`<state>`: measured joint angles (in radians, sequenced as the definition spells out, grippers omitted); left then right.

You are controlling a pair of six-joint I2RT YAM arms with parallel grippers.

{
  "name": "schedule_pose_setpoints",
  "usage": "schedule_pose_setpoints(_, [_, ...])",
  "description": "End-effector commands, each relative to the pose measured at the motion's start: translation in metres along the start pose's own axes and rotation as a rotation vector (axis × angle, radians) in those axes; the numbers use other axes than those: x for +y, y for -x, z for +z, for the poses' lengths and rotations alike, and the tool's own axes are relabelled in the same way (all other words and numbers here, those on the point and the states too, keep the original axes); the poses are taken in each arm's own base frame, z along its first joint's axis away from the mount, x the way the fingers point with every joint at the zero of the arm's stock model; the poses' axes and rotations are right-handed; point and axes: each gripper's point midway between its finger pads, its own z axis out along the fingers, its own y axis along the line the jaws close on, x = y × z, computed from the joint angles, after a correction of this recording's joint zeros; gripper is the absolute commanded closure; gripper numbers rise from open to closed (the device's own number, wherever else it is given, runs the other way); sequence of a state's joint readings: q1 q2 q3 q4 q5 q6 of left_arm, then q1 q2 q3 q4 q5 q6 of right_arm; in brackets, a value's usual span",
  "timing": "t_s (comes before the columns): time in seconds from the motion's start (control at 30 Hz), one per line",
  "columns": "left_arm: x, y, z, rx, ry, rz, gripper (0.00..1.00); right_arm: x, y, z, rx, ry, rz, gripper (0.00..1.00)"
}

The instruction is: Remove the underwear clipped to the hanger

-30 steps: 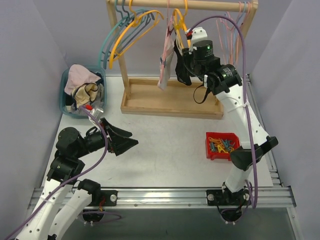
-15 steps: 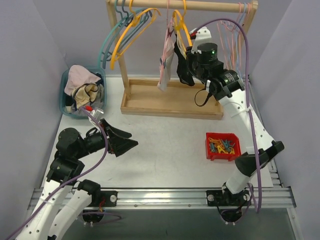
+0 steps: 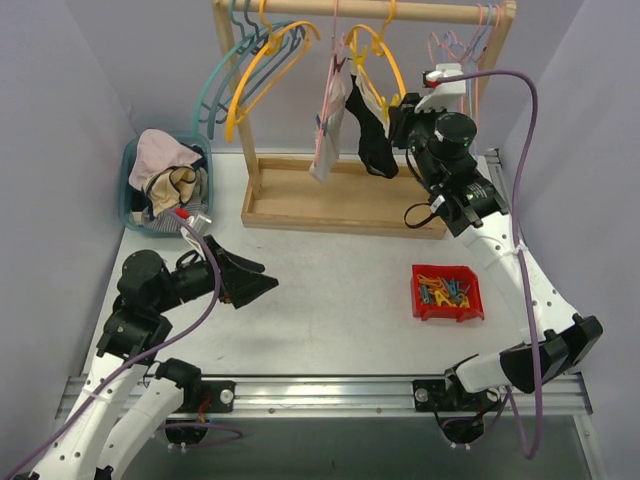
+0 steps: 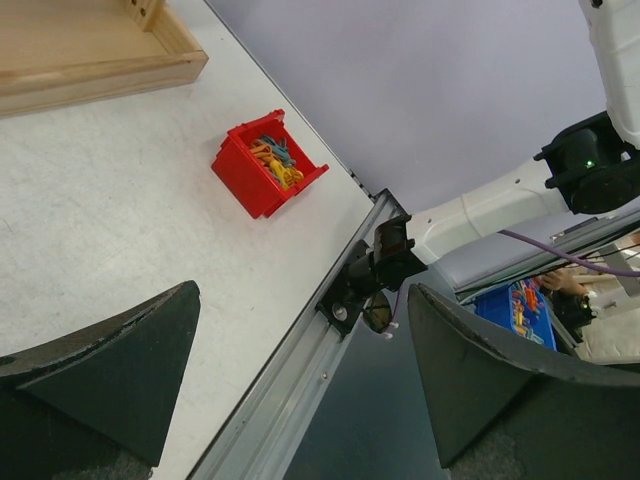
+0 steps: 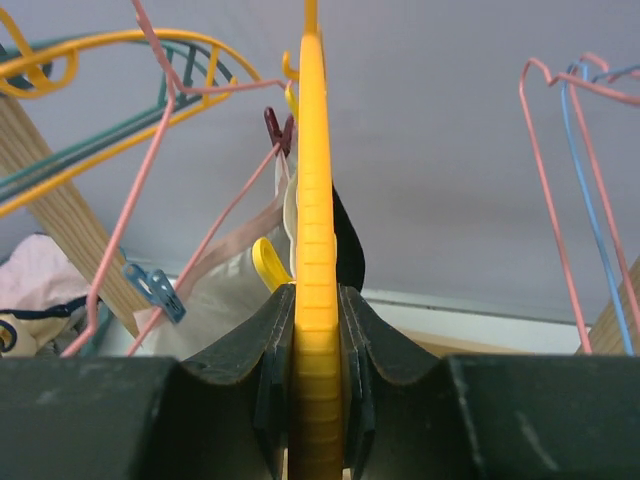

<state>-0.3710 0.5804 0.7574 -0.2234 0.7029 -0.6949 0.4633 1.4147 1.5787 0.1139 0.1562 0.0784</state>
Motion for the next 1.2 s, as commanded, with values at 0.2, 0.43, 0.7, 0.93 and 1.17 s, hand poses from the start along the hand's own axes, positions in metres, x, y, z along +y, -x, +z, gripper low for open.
schedule_pose_setpoints(0.2, [0.001,0.015,0.007,-0.034,0.0,0.016,0.06,-0.01,0.098,-0.035,-0.359,0.008,0.07,1.0])
schedule_pose_setpoints(0.43, [0.002,0.015,0.008,-0.032,0.005,0.007,0.06,-0.01,0.099,-0.018,-0.302,0.004,0.039,1.0])
schedule_pose_setpoints(0.7, [0.006,0.01,0.008,-0.031,0.008,-0.007,0.06,-0.015,0.104,-0.036,-0.331,-0.01,0.031,1.0])
schedule_pose_setpoints(0.93, [0.008,0.011,0.011,-0.027,0.007,-0.01,0.06,-0.015,0.133,-0.042,-0.449,-0.021,0.051,1.0])
schedule_pose_setpoints(1.17, [0.009,0.01,0.011,-0.023,0.012,-0.008,0.06,-0.008,0.153,-0.071,-0.545,-0.006,0.057,1.0])
